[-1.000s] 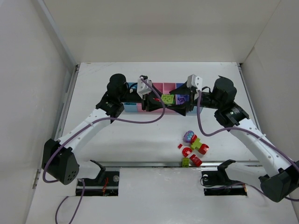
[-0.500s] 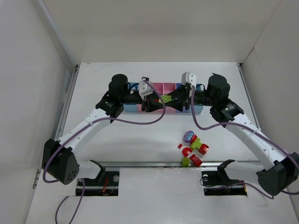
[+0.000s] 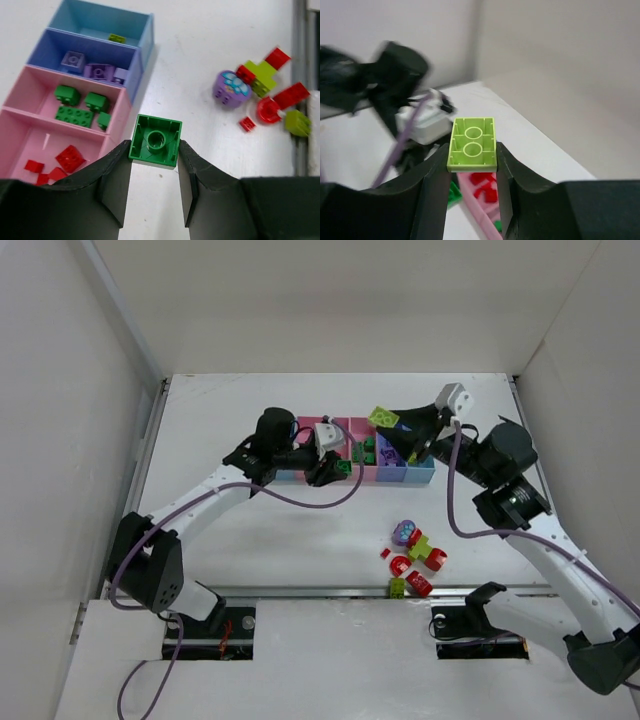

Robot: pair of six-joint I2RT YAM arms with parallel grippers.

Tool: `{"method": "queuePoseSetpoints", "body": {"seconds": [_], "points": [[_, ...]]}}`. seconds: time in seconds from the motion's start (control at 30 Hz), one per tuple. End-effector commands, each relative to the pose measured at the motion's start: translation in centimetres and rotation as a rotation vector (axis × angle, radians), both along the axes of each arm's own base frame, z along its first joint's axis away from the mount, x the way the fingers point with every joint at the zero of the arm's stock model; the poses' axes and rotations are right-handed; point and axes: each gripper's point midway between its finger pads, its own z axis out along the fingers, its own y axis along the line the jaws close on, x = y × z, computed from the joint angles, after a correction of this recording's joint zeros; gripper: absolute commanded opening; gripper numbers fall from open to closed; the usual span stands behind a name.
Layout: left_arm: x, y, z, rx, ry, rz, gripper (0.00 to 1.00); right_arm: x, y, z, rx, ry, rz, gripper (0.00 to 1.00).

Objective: Sort the legos into containers by color

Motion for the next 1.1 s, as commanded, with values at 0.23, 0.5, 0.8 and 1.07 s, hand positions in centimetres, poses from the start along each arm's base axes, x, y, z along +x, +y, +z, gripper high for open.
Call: {"method": "queuePoseSetpoints", "body": {"seconds": [0.23,0.5,0.8,1.07], "points": [[9.6,-4.6,-0.9,-0.027,-0.089,0.324,0.04,12.6,-14.7,-13.6,0.118,0.454,-0.908,0.0],[13.4,-7.3,-4.6,0.069,-0.17,0.402,0.2,15.0,-16.3,-16.7,0.057,0.517,-0.946,0.0],[14.0,-8.0,-7.0,0.097,-0.158,0.408,0.84,16.1,-16.0,-19.6,-0.023,0.568,-0.883,0.0],[15.9,-6.5,-1.9,0.086,-0.141,0.487,0.87,17.2,-15.0,-21.9,-0.064,0.624,-0.809,0.0]]}}
